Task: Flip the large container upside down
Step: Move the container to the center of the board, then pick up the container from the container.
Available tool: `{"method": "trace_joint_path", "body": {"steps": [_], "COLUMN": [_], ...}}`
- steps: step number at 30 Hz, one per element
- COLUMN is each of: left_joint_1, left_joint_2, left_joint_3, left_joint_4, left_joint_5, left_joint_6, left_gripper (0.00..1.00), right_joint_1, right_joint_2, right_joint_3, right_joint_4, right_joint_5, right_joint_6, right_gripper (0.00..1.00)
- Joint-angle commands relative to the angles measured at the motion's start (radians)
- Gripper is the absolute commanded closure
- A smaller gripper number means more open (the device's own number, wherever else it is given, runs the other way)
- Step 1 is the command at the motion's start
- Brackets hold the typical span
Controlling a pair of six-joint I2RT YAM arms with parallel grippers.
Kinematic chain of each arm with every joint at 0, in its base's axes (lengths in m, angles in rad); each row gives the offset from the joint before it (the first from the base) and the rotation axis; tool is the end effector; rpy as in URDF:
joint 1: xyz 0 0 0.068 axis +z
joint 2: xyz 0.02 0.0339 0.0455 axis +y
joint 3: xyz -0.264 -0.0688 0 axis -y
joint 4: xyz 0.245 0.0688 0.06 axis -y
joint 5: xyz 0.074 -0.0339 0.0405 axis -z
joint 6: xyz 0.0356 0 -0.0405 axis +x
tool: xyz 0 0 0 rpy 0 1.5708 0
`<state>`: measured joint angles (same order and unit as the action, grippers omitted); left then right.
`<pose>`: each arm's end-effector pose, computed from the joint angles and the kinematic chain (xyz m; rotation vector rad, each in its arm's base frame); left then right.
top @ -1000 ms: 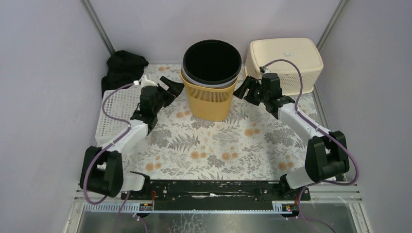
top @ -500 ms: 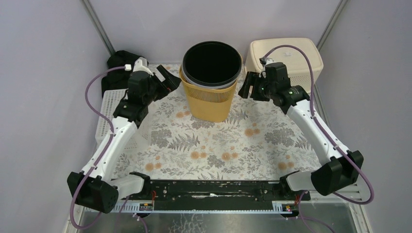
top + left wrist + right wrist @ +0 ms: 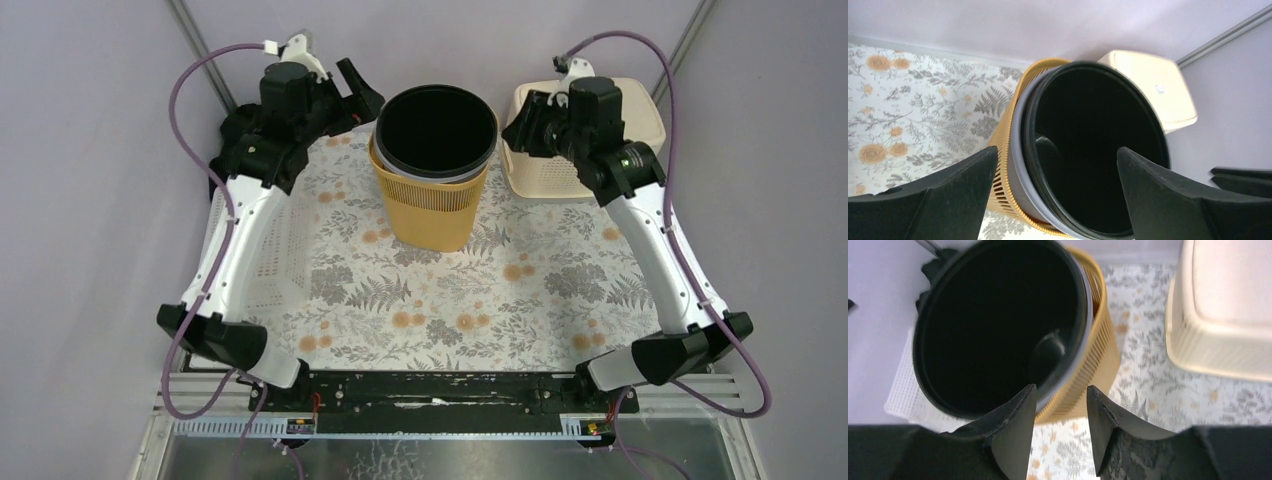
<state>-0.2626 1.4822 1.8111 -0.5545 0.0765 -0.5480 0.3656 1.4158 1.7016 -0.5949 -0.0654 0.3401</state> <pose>0.3043 -0.0846 0.4879 -0.2064 1.8314 -0.6433 0.2810 0.1100 0.4677 -0.0702 1.9145 0.5422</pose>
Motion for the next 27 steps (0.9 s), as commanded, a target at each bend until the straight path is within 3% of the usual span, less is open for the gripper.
{"method": "trace_joint_path", "body": {"steps": [1, 13, 27], "left_joint_1": [-0.035, -0.098, -0.172], "left_joint_2": [0.086, 0.211, 0.267], "left_joint_3": [0.087, 0.231, 0.278], "left_joint_4": [-0.136, -0.216, -0.269], "left_joint_5": [-0.068, -0.2, -0.319], "left_joint_6": [0.088, 0.136, 0.173], "left_gripper": [0.08, 0.36, 0.42], "right_joint_1": [-0.003, -0.003, -0.001], "right_joint_2": [0.113, 0.291, 0.346], "right_joint_3": [0.169, 0.312, 0.353], "right_joint_4": [0.003, -0.008, -0.028], "right_joint_5": [0.061, 0.113, 0.078], "right_joint_6": [-0.073, -0.121, -0.128], "right_gripper": [0.51, 0.53, 0.56]}}
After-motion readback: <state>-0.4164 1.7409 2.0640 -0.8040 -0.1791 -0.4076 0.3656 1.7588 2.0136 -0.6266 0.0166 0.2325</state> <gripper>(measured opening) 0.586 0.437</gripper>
